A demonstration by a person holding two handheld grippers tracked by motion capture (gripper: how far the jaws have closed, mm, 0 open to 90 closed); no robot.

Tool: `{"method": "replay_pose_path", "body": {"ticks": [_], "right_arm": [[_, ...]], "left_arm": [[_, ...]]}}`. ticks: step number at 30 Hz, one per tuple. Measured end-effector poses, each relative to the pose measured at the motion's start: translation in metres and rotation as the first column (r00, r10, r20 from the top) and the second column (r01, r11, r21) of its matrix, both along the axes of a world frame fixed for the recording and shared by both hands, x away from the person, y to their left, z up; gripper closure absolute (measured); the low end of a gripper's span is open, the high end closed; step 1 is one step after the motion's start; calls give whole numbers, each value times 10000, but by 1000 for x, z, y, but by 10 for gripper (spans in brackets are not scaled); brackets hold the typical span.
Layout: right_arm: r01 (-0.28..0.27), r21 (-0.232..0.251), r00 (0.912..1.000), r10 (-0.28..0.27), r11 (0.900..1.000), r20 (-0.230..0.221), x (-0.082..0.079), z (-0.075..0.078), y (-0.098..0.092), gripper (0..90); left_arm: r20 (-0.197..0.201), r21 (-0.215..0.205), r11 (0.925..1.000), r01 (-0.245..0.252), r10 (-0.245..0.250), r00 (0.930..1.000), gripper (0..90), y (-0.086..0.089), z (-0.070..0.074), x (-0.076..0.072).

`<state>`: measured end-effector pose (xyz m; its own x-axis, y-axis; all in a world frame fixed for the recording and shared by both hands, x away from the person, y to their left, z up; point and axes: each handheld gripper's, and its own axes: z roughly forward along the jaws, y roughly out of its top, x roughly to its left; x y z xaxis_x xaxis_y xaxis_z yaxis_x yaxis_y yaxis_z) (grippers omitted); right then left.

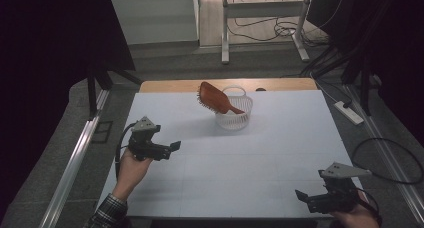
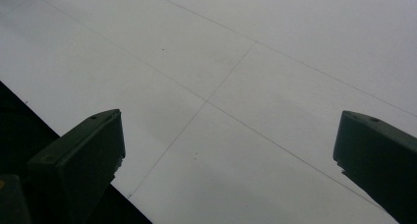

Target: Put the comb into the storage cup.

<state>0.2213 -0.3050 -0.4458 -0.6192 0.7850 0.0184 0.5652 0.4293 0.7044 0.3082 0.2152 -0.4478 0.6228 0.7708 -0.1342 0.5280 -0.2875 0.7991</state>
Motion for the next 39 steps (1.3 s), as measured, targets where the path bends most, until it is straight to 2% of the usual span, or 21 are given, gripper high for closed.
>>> {"method": "replay_pose_path", "body": {"ticks": [39], "right_arm": [[-8, -39, 10000, 8, 10000, 56, 0, 0, 1, 0]], "left_arm": [[-84, -205, 9996, -184, 183, 9998, 0, 15, -4, -37]]}}
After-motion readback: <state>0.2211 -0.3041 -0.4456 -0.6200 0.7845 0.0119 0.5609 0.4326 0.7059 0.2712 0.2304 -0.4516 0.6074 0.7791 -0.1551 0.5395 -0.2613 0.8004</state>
